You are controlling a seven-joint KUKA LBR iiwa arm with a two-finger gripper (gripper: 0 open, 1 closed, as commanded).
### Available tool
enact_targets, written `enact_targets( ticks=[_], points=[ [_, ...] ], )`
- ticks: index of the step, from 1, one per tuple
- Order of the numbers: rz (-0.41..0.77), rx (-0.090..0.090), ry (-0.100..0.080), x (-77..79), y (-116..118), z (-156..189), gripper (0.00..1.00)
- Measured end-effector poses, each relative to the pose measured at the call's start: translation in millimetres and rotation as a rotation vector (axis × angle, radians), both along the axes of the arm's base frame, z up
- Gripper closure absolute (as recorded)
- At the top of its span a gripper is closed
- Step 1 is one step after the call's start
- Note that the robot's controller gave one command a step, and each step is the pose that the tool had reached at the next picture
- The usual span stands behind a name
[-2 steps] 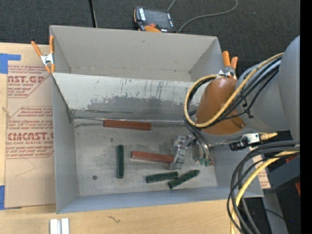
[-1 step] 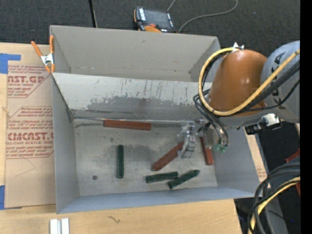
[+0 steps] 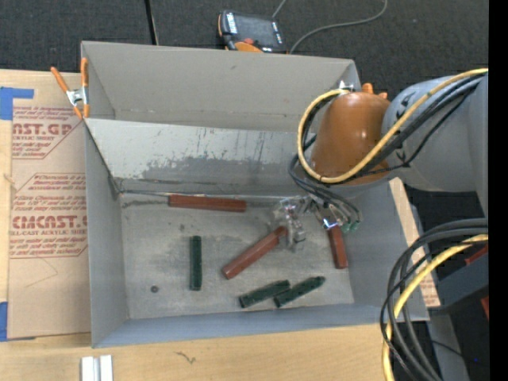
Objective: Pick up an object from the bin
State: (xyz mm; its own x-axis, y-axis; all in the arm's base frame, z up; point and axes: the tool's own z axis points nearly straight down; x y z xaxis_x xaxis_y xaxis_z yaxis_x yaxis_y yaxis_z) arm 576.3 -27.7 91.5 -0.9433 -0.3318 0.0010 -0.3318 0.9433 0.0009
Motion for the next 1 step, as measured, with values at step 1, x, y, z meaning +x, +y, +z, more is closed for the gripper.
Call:
enact_targets(
  ticks=[1],
  points=[
    [0.019, -0.001, -0.012, -6.1, -2.5, 119.7, 1.00]
  ],
)
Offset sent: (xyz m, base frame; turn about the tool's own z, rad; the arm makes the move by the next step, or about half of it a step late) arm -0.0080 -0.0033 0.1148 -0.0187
